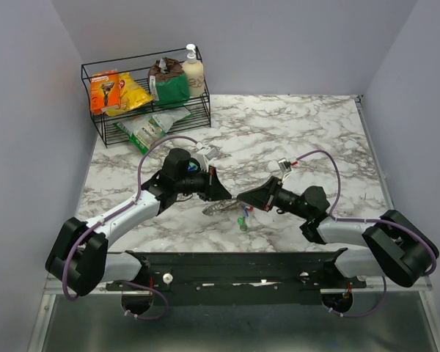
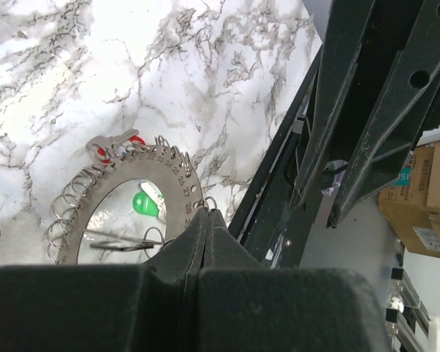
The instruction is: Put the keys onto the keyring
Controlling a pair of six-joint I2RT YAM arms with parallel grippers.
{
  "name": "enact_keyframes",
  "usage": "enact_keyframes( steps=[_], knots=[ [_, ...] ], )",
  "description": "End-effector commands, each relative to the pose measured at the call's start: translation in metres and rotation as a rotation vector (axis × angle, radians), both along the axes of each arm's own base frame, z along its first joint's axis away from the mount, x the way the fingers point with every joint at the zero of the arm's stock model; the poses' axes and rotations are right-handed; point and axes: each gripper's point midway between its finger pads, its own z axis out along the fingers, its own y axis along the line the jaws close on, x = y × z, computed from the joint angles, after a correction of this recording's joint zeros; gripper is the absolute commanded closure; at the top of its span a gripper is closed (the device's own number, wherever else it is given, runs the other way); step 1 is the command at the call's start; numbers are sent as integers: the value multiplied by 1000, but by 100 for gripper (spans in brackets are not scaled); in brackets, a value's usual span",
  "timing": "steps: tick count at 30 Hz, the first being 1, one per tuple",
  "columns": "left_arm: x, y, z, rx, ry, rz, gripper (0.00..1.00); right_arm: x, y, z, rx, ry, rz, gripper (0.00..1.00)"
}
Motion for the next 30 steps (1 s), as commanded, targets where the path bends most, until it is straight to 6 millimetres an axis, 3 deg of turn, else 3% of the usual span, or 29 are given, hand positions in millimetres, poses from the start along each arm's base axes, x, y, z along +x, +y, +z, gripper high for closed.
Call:
enact_keyframes(
  steps=[1, 10, 19, 30],
  knots=[
    [8, -4, 7, -27, -59, 9, 100, -3, 0, 2, 3, -40, 19, 70],
    [6, -8, 5, -27, -59, -37, 100, 5, 5, -7, -42, -56, 17, 70],
    [5, -8, 5, -13, -62, -62, 100, 10, 11, -9, -69, -116, 31, 62],
    [7, -10, 5, -47, -28, -60, 100, 4, 2, -16, -63, -48, 13, 61]
  ],
)
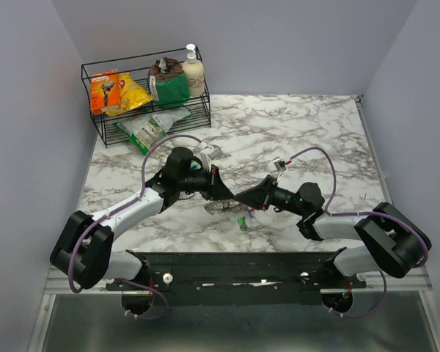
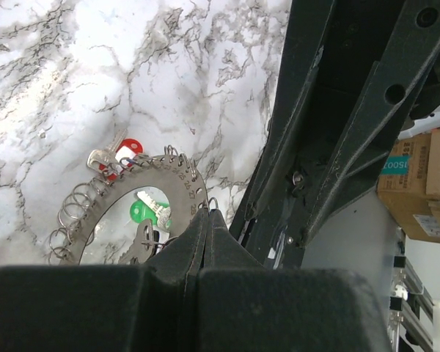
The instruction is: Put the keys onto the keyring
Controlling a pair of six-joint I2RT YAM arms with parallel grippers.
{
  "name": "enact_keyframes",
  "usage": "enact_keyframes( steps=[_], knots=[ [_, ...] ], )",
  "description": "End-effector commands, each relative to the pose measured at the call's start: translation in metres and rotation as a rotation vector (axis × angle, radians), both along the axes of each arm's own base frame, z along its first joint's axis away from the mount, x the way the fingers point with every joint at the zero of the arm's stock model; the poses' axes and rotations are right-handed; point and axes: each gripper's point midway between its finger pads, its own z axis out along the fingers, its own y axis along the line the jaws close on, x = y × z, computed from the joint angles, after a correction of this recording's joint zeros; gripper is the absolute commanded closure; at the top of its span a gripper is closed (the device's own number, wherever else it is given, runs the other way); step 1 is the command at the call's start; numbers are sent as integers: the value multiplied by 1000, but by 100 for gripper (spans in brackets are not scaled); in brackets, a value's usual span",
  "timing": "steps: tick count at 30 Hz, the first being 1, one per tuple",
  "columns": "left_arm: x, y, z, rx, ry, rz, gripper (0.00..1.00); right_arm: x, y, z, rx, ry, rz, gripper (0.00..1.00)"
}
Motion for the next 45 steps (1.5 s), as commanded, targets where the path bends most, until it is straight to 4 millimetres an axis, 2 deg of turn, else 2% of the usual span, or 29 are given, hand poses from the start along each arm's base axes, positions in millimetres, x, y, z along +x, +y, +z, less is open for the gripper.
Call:
enact_keyframes(
  steps=[1, 11, 25, 27, 28, 29, 32, 34, 38, 45],
  knots=[
    [5, -2, 7, -28, -2, -8, 100, -5, -8, -4, 3, 30, -16, 61],
    [13, 0, 6, -61, 33, 33, 100, -13, -13, -8, 3, 140, -13, 61],
    [23, 8, 13, -127, 50, 102, 100, -2, -6, -14, 27, 276, -23, 55],
    [23, 10, 12, -131, 57, 109, 100, 0, -4, -9, 56, 260, -21, 55],
    [24, 10, 13, -136, 56, 115, 100, 1, -3, -16, 52, 283, -23, 55],
    [24, 11, 14, -140, 55, 117, 100, 3, -3, -9, 82, 259, -21, 55],
    [24, 14, 16, -159, 57, 131, 100, 5, 0, -17, 112, 304, -11, 55],
    [25, 15, 16, -161, 55, 139, 100, 4, 2, -5, 170, 285, 11, 55],
    [24, 16, 17, -163, 57, 140, 100, 7, 5, -6, 189, 284, 12, 55],
    [25, 16, 15, -161, 58, 148, 100, 8, 3, 6, 179, 217, -16, 55]
  ],
)
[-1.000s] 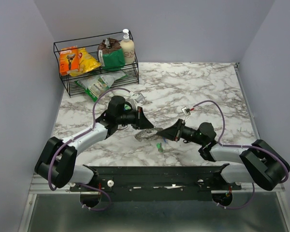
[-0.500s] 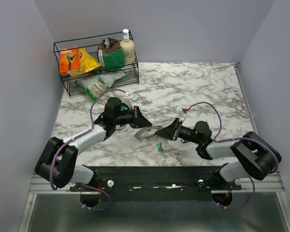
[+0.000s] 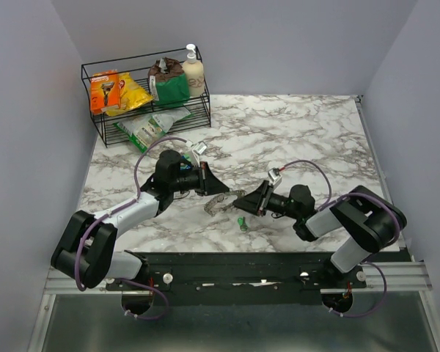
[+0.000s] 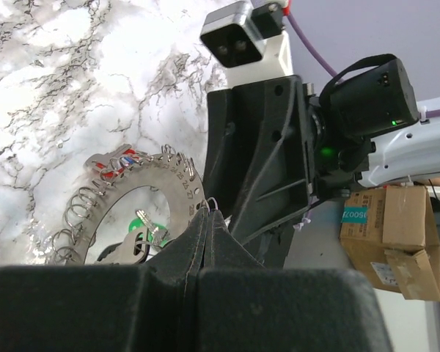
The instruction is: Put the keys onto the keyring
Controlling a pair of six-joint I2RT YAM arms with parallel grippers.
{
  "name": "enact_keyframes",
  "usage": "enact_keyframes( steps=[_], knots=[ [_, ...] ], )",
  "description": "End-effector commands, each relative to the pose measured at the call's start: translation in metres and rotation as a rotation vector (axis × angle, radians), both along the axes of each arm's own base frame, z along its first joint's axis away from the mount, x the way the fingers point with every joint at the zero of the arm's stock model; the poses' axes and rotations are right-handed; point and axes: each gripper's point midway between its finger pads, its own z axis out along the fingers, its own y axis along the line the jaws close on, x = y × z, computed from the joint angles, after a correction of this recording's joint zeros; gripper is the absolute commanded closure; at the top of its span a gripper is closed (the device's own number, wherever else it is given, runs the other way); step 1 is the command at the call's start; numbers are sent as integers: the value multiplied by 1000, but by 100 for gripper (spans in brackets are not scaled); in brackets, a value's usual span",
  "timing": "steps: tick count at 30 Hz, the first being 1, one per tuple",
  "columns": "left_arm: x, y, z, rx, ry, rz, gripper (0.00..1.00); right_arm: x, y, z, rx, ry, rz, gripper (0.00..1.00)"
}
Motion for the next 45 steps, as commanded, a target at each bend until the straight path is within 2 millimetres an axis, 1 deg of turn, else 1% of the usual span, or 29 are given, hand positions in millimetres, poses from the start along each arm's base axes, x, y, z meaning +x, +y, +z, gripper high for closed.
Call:
enact_keyframes(
  steps=[1, 3, 5, 6, 7, 8, 9, 10, 11, 12, 14, 15, 17, 18, 19, 20, 21, 22, 23, 24, 25, 29, 34, 41, 45],
  knots=[
    [2, 1, 10, -26, -37, 6, 100, 7, 0, 70, 155, -277, -39, 55],
    [4, 2, 11, -27, -40, 15, 100, 9, 2, 68, 137, -271, -46, 55],
    [5, 2, 13, -29, -43, 23, 100, 11, 2, 72, 123, -289, -61, 55],
    [7, 3, 13, -29, -45, 34, 100, 14, 2, 64, 87, -259, -70, 56],
    [7, 3, 14, -32, -44, 40, 100, 15, 2, 60, 55, -270, -77, 56],
    [8, 4, 16, -36, -47, 46, 100, 18, -1, 67, 47, -286, -105, 56],
    [9, 4, 16, -36, -50, 57, 100, 20, -2, 54, -13, -244, -113, 56],
    [10, 5, 18, -38, -53, 67, 100, 21, -4, 49, -50, -249, -129, 56],
    [11, 7, 20, -42, -57, 77, 100, 25, -9, 58, -59, -268, -174, 56],
    [11, 8, 19, -41, -55, 86, 100, 25, -12, 45, -115, -234, -181, 55],
    [15, 11, 21, -47, -60, 123, 100, 28, -18, 44, -147, -246, -210, 55],
    [15, 12, 19, -48, -55, 132, 100, 26, -19, 48, -140, -260, -212, 55],
    [18, 14, 22, -62, -61, 159, 100, 23, -17, 49, -130, -267, -195, 55],
    [18, 16, 20, -68, -46, 170, 100, 23, -15, 47, -125, -267, -184, 55],
    [19, 16, 22, -82, -51, 175, 100, 22, -13, 48, -110, -261, -172, 55],
    [21, 17, 22, -88, -49, 186, 100, 19, -9, 54, -76, -283, -145, 55],
    [20, 17, 19, -96, -28, 196, 100, 18, -6, 54, -66, -282, -134, 55],
    [21, 17, 21, -108, -33, 202, 100, 17, -3, 46, -68, -257, -118, 55],
    [22, 18, 20, -113, -29, 212, 100, 15, 0, 47, -57, -262, -101, 55],
    [21, 19, 17, -115, -20, 215, 100, 15, 3, 53, -36, -280, -94, 56],
    [22, 19, 19, -126, -19, 223, 100, 14, 7, 48, -41, -269, -81, 56],
    [21, 19, 18, -141, -12, 214, 100, 11, 16, 55, -12, -294, -47, 55],
    [19, 19, 17, -138, -19, 204, 100, 14, 20, 60, 5, -306, -42, 56],
    [19, 18, 19, -160, -17, 198, 100, 18, 21, 51, -11, -283, -55, 56],
    [19, 17, 18, -161, -12, 191, 100, 20, 18, 52, -35, -302, -76, 57]
  ],
)
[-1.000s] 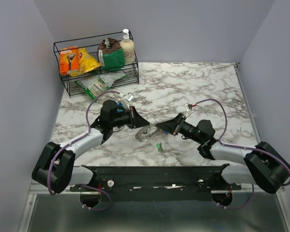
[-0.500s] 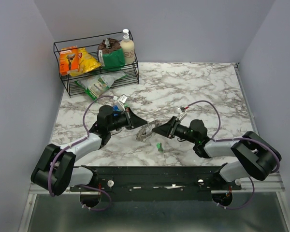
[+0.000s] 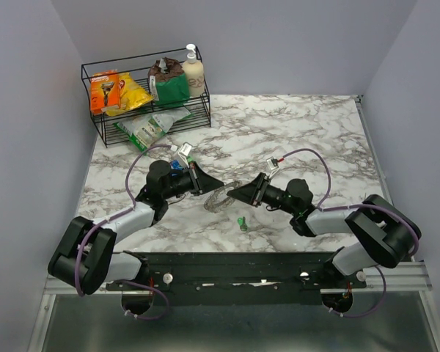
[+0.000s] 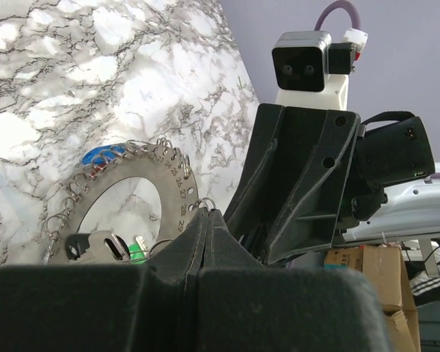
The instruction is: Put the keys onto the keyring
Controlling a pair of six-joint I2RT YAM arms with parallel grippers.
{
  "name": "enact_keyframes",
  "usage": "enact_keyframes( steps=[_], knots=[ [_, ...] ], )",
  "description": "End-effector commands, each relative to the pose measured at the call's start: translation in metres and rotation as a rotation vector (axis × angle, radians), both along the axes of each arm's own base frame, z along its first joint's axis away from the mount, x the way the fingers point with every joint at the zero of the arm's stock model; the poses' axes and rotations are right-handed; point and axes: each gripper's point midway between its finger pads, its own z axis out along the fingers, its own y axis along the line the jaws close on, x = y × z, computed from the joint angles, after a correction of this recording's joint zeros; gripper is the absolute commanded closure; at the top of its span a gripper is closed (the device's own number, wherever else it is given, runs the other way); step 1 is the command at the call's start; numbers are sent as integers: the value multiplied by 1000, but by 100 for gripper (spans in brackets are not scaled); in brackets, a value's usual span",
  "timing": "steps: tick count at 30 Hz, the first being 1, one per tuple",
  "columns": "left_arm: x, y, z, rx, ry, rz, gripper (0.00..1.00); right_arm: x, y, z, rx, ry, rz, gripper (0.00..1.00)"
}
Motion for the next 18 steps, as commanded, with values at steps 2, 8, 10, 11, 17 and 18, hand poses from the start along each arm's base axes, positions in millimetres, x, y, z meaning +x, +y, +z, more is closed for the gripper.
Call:
enact_keyframes(
  steps=[2, 8, 10, 11, 17, 18],
  knots=[
    [3, -1, 10, -26, -47, -11, 100, 5, -2, 18, -14, -108, -32, 57],
    [-1, -2, -5, 42, -38, -57, 100, 9, -10, 29, -122, -255, -60, 56],
    [-1, -2, -7, 54, -38, -59, 100, 11, -14, 33, -151, -312, -72, 51],
    [-1, -1, -9, 60, -29, -60, 100, 11, -15, 34, -158, -326, -70, 50],
    [0, -1, -15, 69, -18, -61, 100, 10, -12, 30, -170, -336, -22, 49],
    [0, -2, -15, 69, -16, -61, 100, 11, -11, 30, -167, -335, -17, 49]
  ],
)
